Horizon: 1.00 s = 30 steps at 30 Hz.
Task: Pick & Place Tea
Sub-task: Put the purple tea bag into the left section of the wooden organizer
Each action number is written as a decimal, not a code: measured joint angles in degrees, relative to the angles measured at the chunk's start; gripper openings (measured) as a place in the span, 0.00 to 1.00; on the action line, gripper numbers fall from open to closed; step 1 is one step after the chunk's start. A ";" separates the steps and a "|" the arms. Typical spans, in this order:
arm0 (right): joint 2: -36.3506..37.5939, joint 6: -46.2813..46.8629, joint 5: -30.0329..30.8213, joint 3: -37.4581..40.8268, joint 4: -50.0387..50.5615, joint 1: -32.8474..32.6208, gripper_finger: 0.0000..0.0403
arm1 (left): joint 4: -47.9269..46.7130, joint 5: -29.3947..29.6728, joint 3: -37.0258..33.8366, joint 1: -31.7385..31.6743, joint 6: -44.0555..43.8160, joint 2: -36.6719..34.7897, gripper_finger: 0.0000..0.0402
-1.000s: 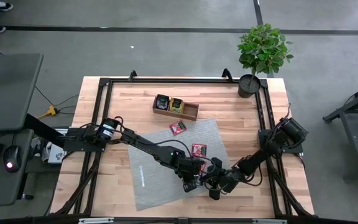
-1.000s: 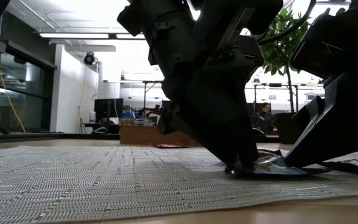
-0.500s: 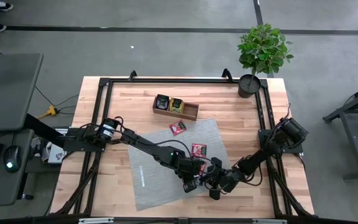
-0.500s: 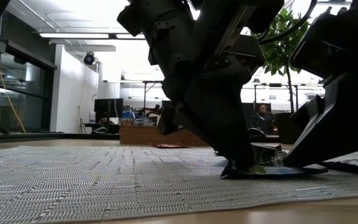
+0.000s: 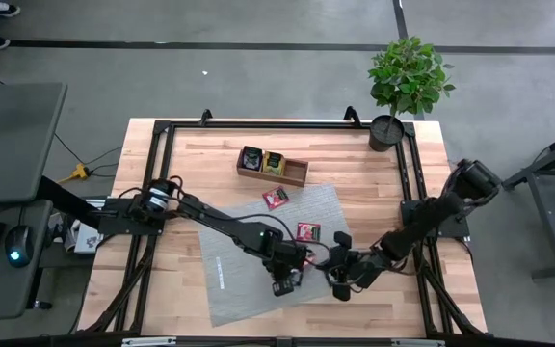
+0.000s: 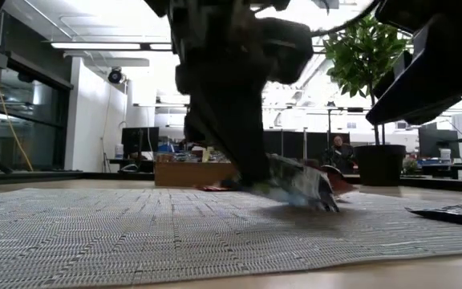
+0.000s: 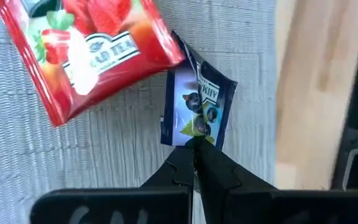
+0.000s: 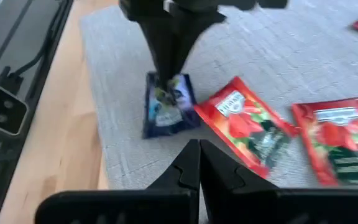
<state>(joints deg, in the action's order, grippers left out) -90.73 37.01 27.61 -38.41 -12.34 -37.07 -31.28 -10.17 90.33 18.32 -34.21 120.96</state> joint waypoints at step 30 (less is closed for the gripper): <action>2.99 5.53 -5.72 -0.11 3.96 9.23 0.00 | -47.78 30.65 0.02 -23.32 65.76 -10.99 0.00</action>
<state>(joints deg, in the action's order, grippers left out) -87.74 42.55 21.89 -38.52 -8.38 -27.84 -79.07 20.47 90.35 -5.01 31.55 109.97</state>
